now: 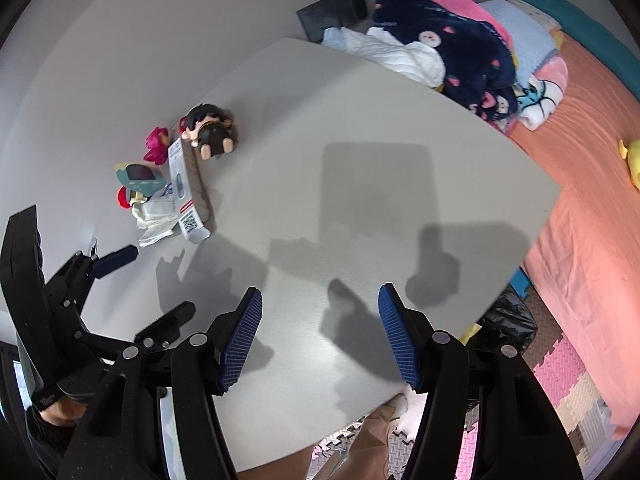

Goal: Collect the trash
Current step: 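Move both open tools back over the desk toward the remaining items, then grasp the white tissue packet with the left tool while the right tool grasps the thermometer box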

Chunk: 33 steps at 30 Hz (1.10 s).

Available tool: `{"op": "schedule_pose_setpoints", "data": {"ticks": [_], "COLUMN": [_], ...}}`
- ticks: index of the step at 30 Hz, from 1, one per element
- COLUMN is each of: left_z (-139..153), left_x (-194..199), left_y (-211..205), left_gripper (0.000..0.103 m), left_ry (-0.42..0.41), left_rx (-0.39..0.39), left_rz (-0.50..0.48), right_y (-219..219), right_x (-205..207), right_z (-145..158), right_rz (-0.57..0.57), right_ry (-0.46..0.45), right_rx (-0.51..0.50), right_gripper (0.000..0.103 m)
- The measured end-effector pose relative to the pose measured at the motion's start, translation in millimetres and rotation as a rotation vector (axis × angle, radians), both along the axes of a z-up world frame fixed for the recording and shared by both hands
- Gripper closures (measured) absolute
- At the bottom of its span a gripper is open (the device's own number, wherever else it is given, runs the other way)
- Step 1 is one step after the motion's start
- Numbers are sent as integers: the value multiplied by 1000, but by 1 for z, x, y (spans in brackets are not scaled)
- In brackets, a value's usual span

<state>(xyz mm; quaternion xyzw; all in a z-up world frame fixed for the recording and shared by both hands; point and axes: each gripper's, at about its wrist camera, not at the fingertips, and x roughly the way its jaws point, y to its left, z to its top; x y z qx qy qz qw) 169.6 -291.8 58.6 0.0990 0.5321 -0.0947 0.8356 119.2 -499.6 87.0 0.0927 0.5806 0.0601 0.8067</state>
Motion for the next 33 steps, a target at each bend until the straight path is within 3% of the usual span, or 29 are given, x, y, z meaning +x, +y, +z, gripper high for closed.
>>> {"op": "schedule_pose_setpoints", "data": {"ticks": [6,12,17,24,30,31,32,33], "left_z": [8,-1,-16,-25,-33,-34,-34,-35], "left_x": [6,26,44,57,57,57,57,57], "left_y": [36,55,71,79,85,87,88,91], "left_gripper": [6,6,6,7,28,35,48,53], "left_ry": [1,60,110,127,151,153,156,159], "left_rx": [53,65,99,79,71,68,58,45], "left_rz": [-107,-238,-282,-335,-368,-363,-351,-332], "right_y": [30,50,60,80,99,104,108,111], "right_x": [11,23,32,49,60,63,65,67], "right_z": [-4,-3,-4,-13,-24,-26,-27,-28], "right_rz": [32,38,32,45,85,94,104,113], "right_ry": [28,38,48,75,98,100,100,104], "right_rx": [10,6,0,-7,-19,-20,-20,-19], "right_gripper": [41,41,41,41,41,44,46,50]}}
